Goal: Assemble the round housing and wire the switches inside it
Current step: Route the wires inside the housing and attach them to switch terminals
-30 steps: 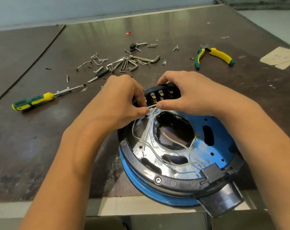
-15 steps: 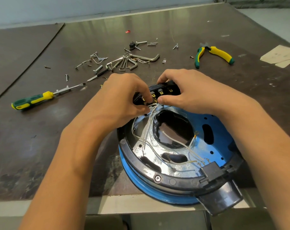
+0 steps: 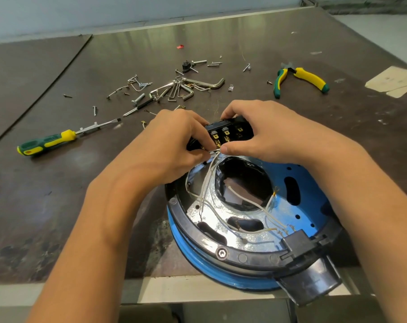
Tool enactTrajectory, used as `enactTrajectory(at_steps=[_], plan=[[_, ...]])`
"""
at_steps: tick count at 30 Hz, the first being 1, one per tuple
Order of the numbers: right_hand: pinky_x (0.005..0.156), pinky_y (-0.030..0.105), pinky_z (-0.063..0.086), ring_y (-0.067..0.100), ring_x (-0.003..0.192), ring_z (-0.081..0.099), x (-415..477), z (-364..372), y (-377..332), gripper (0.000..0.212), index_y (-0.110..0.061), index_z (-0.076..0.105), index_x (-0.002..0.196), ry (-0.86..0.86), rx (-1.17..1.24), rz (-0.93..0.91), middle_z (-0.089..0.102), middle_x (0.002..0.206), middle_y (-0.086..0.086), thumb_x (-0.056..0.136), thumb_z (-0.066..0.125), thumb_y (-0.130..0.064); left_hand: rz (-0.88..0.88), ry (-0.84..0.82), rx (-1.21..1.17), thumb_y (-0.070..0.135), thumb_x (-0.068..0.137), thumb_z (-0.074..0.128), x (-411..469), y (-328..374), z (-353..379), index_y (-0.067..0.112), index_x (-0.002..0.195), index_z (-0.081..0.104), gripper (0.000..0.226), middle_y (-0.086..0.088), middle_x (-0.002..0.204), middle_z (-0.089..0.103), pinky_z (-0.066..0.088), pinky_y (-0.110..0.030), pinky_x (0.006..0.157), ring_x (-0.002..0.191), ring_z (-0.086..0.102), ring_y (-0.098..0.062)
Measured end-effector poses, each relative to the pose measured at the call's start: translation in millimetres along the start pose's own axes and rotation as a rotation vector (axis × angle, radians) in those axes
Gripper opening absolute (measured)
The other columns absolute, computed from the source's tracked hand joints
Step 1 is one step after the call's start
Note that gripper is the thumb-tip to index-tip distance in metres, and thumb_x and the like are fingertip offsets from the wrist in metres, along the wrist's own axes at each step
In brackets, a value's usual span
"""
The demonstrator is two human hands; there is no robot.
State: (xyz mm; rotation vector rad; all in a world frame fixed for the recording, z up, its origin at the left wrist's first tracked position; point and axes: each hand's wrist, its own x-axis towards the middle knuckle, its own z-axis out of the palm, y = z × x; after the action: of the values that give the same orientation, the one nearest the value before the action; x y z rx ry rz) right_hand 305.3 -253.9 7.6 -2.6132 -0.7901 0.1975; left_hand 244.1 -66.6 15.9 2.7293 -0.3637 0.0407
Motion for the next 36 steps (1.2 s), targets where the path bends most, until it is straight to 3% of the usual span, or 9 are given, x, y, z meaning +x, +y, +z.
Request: enactTrajectory(at_steps=[4, 14, 20, 36], plan=[[0.098, 0.050, 0.045, 0.016, 0.108, 0.055, -0.7, -0.2, -0.7, 0.058, -0.035, 0.052, 0.124, -0.003, -0.010, -0.011, 0.054, 0.106, -0.015, 0.076, 0.075, -0.059, -0.004, -0.009, -0.003, 0.022, 0.083, 0.076, 0.0, -0.4, -1.3, 0.034, 0.091, 0.078, 0.015, 0.007, 0.127, 0.062, 0.051, -0.041, 0.094, 0.109, 0.061, -0.018], [0.098, 0.049, 0.044, 0.016, 0.108, 0.055, 0.5, 0.9, 1.7, 0.058, -0.035, 0.052, 0.124, 0.007, -0.018, -0.014, 0.053, 0.105, -0.016, 0.077, 0.075, -0.059, -0.011, -0.020, -0.006, 0.022, 0.083, 0.076, 0.5, 0.3, -2.4, 0.035, 0.090, 0.078, 0.015, 0.007, 0.127, 0.062, 0.049, -0.041, 0.095, 0.111, 0.060, -0.018], [0.096, 0.047, 0.042, 0.016, 0.110, 0.054, 1.3, 2.3, 2.2, 0.058, -0.036, 0.050, 0.124, 0.005, -0.052, -0.021, 0.053, 0.106, -0.016, 0.077, 0.073, -0.062, -0.009, -0.022, -0.014, 0.021, 0.082, 0.076, 1.7, 0.1, -3.2, 0.036, 0.088, 0.078, 0.016, 0.010, 0.122, 0.063, 0.048, -0.033, 0.093, 0.106, 0.060, -0.015], [0.088, 0.042, 0.036, 0.013, 0.106, 0.049, 1.1, 3.2, 2.9, 0.055, -0.036, 0.050, 0.123, 0.028, -0.062, -0.027, 0.053, 0.107, -0.015, 0.079, 0.072, -0.061, 0.001, -0.027, -0.035, 0.022, 0.079, 0.079, 2.6, -2.0, -3.6, 0.041, 0.085, 0.075, 0.021, 0.012, 0.121, 0.063, 0.049, -0.036, 0.093, 0.106, 0.059, -0.011]])
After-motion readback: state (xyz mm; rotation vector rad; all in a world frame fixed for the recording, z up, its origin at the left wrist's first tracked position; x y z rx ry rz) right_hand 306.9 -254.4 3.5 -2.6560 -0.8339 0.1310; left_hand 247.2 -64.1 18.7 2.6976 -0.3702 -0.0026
